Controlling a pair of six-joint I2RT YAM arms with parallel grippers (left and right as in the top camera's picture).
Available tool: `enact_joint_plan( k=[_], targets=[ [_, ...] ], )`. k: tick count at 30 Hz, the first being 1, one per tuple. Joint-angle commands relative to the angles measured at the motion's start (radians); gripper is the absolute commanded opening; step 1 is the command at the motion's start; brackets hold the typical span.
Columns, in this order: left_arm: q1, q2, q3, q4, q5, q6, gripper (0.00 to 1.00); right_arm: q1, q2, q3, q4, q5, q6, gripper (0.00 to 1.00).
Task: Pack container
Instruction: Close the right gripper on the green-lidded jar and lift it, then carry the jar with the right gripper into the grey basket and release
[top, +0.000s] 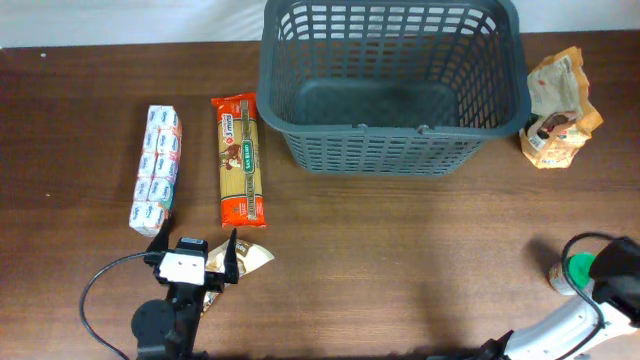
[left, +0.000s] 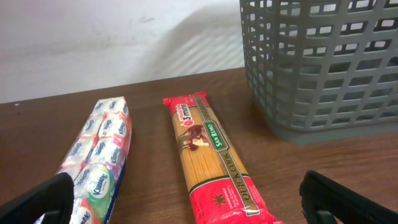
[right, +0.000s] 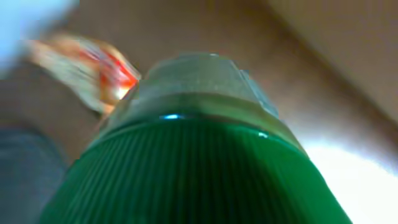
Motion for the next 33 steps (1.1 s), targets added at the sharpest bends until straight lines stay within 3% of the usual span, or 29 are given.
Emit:
enact_joint_plan(
  k=[1, 4, 9, 12, 14, 23, 33],
  targets=[
    [-0.002, -0.008, -0.008, 0.003, -0.007, 0.016, 0.99, 0.058, -0.074, 0.205, -0.004, -0.241, 0.009, 0.04],
    [-0.002, -0.008, -0.008, 0.003, -0.007, 0.016, 0.99, 0.164, -0.111, 0.315, 0.013, -0.260, 0.090, 0.04],
    [-0.002, -0.008, -0.008, 0.003, -0.007, 0.016, 0.99, 0.555, -0.113, 0.343, 0.127, -0.260, 0.148, 0.04],
    [-0.002, -0.008, -0.008, 0.003, -0.007, 0.016, 0.99, 0.831, -0.057, 0.260, 0.196, -0.044, 0.148, 0.04],
    [-0.002, -0.008, -0.008, 0.003, -0.007, 0.016, 0.99, 0.938, -0.013, 0.189, 0.220, 0.122, 0.147, 0.04],
    [-0.002, -0.008, -0.008, 0.003, -0.007, 0.016, 0.99, 0.946, 0.160, -0.063, 0.282, 0.142, 0.174, 0.04],
    [-0.002, -0.008, -0.008, 0.003, -0.007, 0.016, 0.99, 0.936, 0.382, -0.072, 0.133, 0.128, 0.219, 0.04]
  ],
)
